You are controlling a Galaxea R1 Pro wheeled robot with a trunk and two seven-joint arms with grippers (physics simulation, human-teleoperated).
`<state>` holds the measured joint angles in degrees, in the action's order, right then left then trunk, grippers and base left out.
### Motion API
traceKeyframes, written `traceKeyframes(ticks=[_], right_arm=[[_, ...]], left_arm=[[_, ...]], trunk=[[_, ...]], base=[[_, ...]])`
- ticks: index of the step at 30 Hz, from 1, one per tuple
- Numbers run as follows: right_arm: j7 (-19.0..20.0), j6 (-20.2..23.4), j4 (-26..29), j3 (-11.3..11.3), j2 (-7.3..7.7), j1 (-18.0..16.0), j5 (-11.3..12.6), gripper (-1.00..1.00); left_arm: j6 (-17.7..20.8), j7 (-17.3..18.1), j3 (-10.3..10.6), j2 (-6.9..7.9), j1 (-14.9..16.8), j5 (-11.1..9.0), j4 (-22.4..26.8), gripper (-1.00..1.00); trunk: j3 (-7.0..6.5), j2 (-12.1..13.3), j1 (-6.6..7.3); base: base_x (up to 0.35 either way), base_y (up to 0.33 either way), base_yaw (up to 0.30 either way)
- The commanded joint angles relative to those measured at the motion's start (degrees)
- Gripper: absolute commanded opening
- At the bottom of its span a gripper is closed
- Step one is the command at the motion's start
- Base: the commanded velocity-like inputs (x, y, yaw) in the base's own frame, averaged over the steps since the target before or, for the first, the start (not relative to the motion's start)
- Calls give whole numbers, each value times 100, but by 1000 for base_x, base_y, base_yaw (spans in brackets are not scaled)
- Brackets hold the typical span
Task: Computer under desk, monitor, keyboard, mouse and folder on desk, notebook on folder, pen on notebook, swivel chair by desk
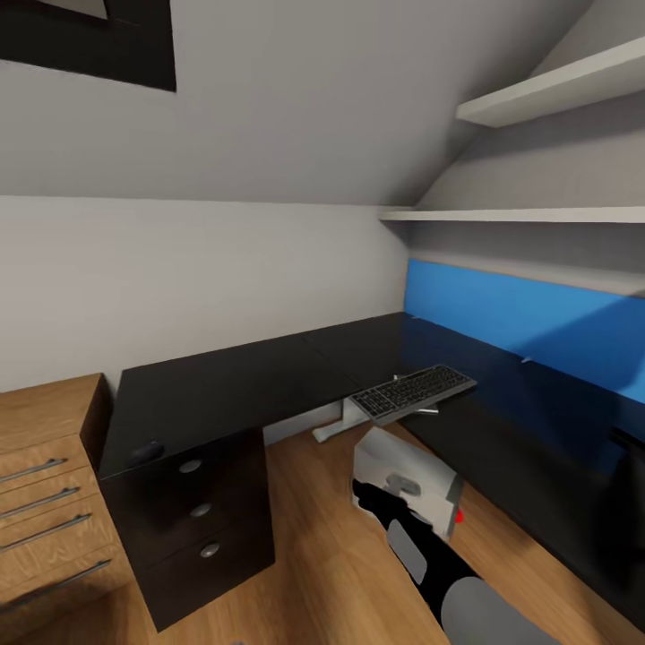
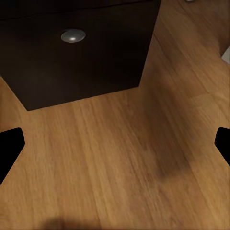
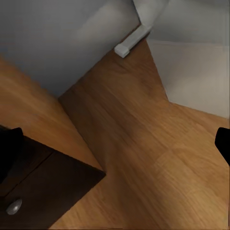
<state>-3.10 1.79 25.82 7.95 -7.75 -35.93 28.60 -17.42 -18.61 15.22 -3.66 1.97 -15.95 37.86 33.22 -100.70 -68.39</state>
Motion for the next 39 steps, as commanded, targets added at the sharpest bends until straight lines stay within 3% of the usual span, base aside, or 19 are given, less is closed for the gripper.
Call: traceKeyframes(ticks=[1,3,7,12,16,17,18,21,22,24,25,27,31,39], right_arm=[[-27,20,11,83,6,-2,39,100],[92,18,13,208,9,-2,38,100],[371,17,15,242,16,-2,71,100],[468,27,31,200,30,-2,133,100],[485,38,35,93,38,-2,320,100],[488,44,36,40,44,-2,450,100],[510,63,37,-33,56,-2,755,100],[621,71,37,-100,60,-2,1044,100],[728,73,37,-133,61,-2,1249,100],[1036,75,37,-171,60,-2,1806,100],[1130,75,37,-176,59,-2,1964,100],[1583,76,37,-183,67,-2,2726,100],[1791,92,36,-194,166,-2,3206,100],[1875,127,21,-266,439,-2,3679,100]], left_arm=[[-28,-37,39,4,6,-52,-4,100],[-26,-37,47,-1,6,-45,-48,100],[-31,-37,70,-9,6,-41,-95,100],[-39,-37,125,-11,6,-41,-113,100],[-36,-32,154,-12,6,-40,-118,100],[-35,-31,161,-12,6,-40,-119,100],[-34,-29,170,-12,6,-40,-121,100],[-31,-29,173,-12,6,-38,-119,100],[-32,-29,173,-9,6,-38,-117,100],[-33,-30,174,-9,6,-34,-114,100],[-31,-30,174,-10,6,-33,-114,100],[-27,-32,180,-11,6,-32,-113,100],[-30,-35,206,-12,6,-32,-114,100],[-24,-37,255,-15,6,-39,-120,100]], trunk=[[6,-3,0],[6,-3,0],[6,-3,0],[6,-3,0],[6,-3,0],[6,-3,0],[6,-3,0],[6,-3,0],[6,-3,0],[6,-3,0],[6,-3,0],[6,-3,0],[6,-3,0],[6,-3,0]], base=[[45,0,56],[22,0,27],[56,-6,8],[187,-75,2],[119,-59,1],[53,-26,0],[17,-9,0],[9,-4,0],[5,-2,0],[2,-1,0],[1,-1,0],[0,0,0],[3,-1,0],[131,-38,0]])
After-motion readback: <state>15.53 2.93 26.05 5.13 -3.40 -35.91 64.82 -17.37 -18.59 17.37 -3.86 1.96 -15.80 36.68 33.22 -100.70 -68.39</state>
